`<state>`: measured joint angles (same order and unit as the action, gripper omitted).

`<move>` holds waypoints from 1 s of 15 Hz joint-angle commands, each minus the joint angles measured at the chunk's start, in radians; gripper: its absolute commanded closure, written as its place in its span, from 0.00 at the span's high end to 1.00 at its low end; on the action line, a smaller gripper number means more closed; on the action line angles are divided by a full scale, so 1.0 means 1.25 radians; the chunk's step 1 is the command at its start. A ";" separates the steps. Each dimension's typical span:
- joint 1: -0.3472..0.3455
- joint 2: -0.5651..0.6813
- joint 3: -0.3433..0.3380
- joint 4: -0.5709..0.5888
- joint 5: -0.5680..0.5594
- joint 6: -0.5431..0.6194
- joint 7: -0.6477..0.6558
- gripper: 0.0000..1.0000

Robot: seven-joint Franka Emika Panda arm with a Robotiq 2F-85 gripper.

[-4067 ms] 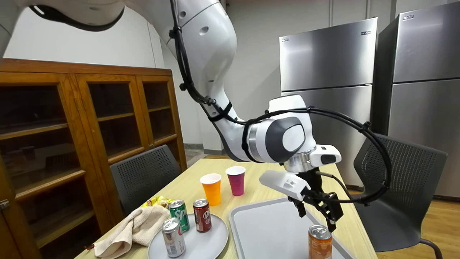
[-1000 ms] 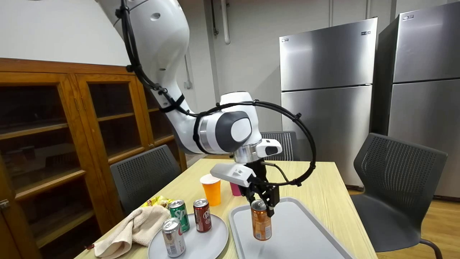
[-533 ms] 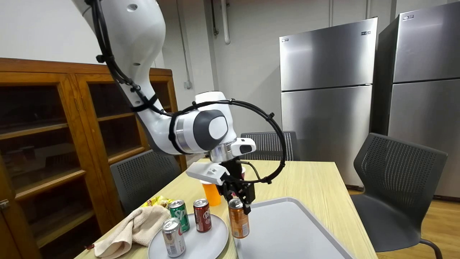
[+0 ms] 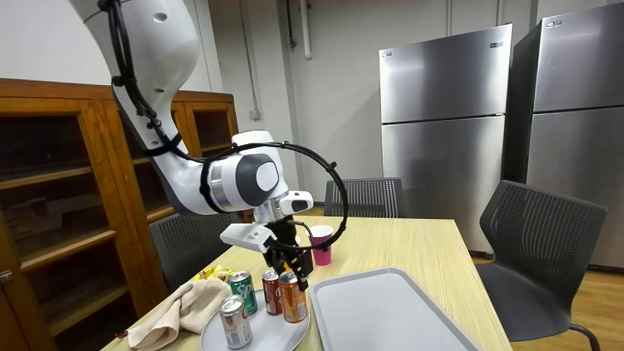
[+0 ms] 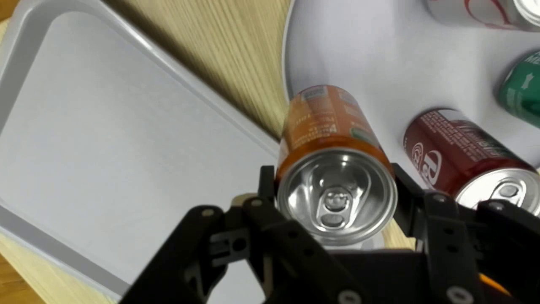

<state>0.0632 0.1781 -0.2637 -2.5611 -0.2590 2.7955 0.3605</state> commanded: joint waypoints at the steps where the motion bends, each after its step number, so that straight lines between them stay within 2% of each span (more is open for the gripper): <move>1: 0.014 -0.031 0.021 -0.025 -0.034 0.003 0.046 0.40; 9: 0.026 0.004 0.051 -0.018 -0.025 0.004 0.041 0.40; 15: 0.039 0.042 0.039 -0.006 -0.036 0.011 0.060 0.40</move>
<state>0.0965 0.2157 -0.2081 -2.5796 -0.2726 2.7961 0.3860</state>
